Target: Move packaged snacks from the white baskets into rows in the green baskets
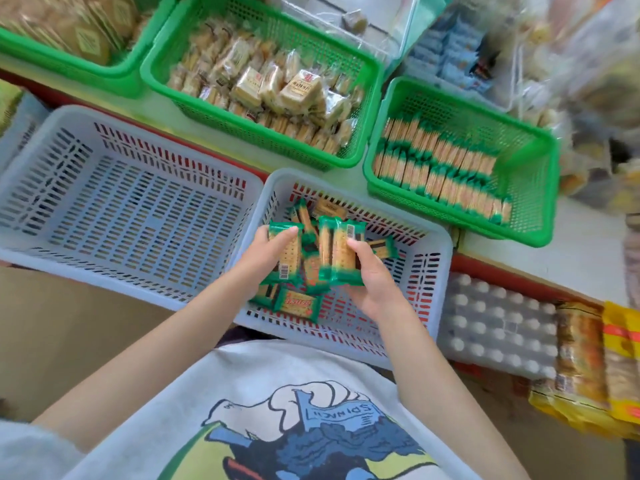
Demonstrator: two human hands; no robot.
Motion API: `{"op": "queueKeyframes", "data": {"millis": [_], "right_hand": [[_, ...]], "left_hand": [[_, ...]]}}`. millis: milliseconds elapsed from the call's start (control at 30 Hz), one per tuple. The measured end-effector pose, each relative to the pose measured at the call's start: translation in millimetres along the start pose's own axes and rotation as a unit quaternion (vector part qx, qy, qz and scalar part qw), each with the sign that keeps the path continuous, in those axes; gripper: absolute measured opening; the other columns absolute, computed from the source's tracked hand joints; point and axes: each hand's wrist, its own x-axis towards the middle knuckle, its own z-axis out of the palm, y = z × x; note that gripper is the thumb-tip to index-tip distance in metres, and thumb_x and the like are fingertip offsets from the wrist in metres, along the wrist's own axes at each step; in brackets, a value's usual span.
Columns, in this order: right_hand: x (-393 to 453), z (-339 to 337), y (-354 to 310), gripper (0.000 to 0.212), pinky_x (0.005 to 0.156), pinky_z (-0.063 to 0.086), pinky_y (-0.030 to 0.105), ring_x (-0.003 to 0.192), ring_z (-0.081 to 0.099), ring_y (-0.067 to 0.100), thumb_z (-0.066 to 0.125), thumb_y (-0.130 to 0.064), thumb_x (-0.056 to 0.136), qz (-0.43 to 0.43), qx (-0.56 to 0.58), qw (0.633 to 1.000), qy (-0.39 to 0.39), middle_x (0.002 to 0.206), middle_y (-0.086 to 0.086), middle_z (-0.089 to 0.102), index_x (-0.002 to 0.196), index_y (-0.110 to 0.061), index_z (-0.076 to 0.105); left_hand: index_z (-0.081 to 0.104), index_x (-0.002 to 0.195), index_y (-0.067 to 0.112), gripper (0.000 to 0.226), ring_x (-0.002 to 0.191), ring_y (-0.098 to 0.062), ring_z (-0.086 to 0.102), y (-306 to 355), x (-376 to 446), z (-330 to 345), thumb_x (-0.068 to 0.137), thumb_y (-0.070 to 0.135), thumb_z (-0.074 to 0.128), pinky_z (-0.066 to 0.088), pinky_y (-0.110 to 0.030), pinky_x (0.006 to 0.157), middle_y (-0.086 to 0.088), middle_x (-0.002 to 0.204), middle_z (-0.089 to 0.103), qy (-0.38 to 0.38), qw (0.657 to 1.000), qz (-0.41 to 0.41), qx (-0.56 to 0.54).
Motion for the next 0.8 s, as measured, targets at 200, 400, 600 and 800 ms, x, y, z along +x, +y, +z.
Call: {"op": "queueKeyframes", "data": {"millis": [200, 400, 600, 800], "right_hand": [[-29.4, -16.8, -52.1, 0.013, 0.096, 0.051, 0.034, 0.109, 0.064, 0.014, 0.051, -0.033, 0.104, -0.141, -0.105, 0.981, 0.087, 0.115, -0.003, 0.067, 0.112, -0.031, 0.061], [-31.5, -78.3, -88.2, 0.057, 0.105, 0.026, 0.022, 0.138, 0.031, 0.001, 0.039, -0.056, 0.103, -0.154, -0.136, 0.976, 0.072, 0.131, -0.027, 0.039, 0.154, -0.032, 0.031], [-17.1, -143.5, -123.0, 0.069, 0.116, 0.037, 0.044, 0.136, 0.048, 0.011, 0.057, -0.072, 0.079, -0.187, -0.080, 0.975, 0.093, 0.149, -0.007, 0.050, 0.141, -0.042, 0.050], [10.3, -209.3, -158.7, 0.064, 0.102, 0.051, 0.045, 0.116, 0.065, 0.018, 0.067, -0.055, 0.076, -0.178, -0.093, 0.974, 0.100, 0.128, -0.001, 0.066, 0.136, -0.040, 0.050]], "left_hand": [[0.027, 0.154, 0.036, 0.131, 0.141, -0.030, 0.042, 61.3, 14.5, 97.0, 0.041, 0.100, 0.048, 0.034, -0.056, 0.114, -0.005, 0.159, 0.037, -0.107, 0.993, 0.025, -0.038], [0.011, 0.160, 0.024, 0.076, 0.148, -0.026, 0.028, 112.6, -2.4, 191.3, 0.100, 0.054, 0.047, 0.027, -0.042, 0.116, -0.005, 0.165, 0.019, -0.173, 0.982, 0.065, -0.039], [0.031, 0.151, 0.034, 0.110, 0.113, -0.026, 0.065, 138.1, 22.9, 254.6, 0.061, 0.077, 0.077, 0.054, -0.046, 0.094, -0.008, 0.146, 0.052, -0.208, 0.975, 0.073, -0.033], [0.053, 0.136, 0.017, 0.077, 0.097, -0.020, 0.068, 158.9, 59.6, 318.3, 0.078, 0.066, 0.057, 0.053, -0.028, 0.071, -0.011, 0.123, 0.065, -0.177, 0.981, 0.083, -0.017]]}}
